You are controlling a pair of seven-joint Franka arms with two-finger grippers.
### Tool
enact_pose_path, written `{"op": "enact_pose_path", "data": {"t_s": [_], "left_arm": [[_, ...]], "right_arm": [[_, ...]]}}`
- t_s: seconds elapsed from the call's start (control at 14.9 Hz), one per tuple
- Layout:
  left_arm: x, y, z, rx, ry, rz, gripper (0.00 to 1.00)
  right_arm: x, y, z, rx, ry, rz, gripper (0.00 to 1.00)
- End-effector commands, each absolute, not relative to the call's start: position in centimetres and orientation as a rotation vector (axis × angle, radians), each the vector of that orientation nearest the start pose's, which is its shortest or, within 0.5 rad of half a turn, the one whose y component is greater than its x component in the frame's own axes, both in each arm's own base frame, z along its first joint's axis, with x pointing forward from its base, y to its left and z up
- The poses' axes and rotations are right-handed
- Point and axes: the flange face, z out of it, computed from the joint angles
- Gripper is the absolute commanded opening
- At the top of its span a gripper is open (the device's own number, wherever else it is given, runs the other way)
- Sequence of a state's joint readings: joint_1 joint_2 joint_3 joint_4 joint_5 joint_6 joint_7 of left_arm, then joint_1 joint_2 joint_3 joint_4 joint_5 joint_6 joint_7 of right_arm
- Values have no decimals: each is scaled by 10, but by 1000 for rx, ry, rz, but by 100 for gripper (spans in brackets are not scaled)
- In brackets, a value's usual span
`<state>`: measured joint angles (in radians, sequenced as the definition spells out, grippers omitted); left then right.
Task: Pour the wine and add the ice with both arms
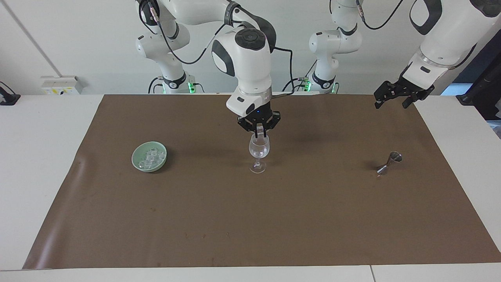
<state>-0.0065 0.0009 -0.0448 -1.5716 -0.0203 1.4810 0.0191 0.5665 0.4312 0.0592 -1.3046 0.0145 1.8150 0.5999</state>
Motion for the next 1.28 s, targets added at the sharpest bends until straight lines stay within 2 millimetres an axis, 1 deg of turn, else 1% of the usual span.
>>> {"op": "enact_pose_path", "data": {"t_s": [0.0,0.13,0.27,0.4,0.61,0.67,0.74,0.81,0.88,0.94,1.21], "left_arm": [[540,-26,618,-3138,159,106,100],[540,-25,617,-3138,159,111,100],[540,-27,617,-3138,159,111,100],[540,-30,617,-3137,161,116,100],[540,-28,617,-3138,154,116,100],[540,-26,617,-3138,149,116,100],[540,-27,617,-3138,152,116,100],[540,-28,617,-3138,154,116,100],[540,-28,617,-3138,154,116,100],[540,-28,617,-3138,154,116,100],[540,-27,617,-3138,152,116,100]], "right_arm": [[571,405,505,-3074,-22,-94,6],[572,405,504,-3068,-19,-99,7],[572,406,500,-3063,-19,-108,9],[572,406,498,-3062,-16,-107,14],[573,405,497,-3064,-14,-107,17],[572,405,497,-3064,-17,-107,23],[572,404,498,-3065,-14,-105,26],[572,404,499,-3065,-14,-105,35],[572,404,498,-3066,-14,-103,37],[572,404,499,-3067,-15,-104,43],[574,402,501,-3071,-13,-105,45]]}}
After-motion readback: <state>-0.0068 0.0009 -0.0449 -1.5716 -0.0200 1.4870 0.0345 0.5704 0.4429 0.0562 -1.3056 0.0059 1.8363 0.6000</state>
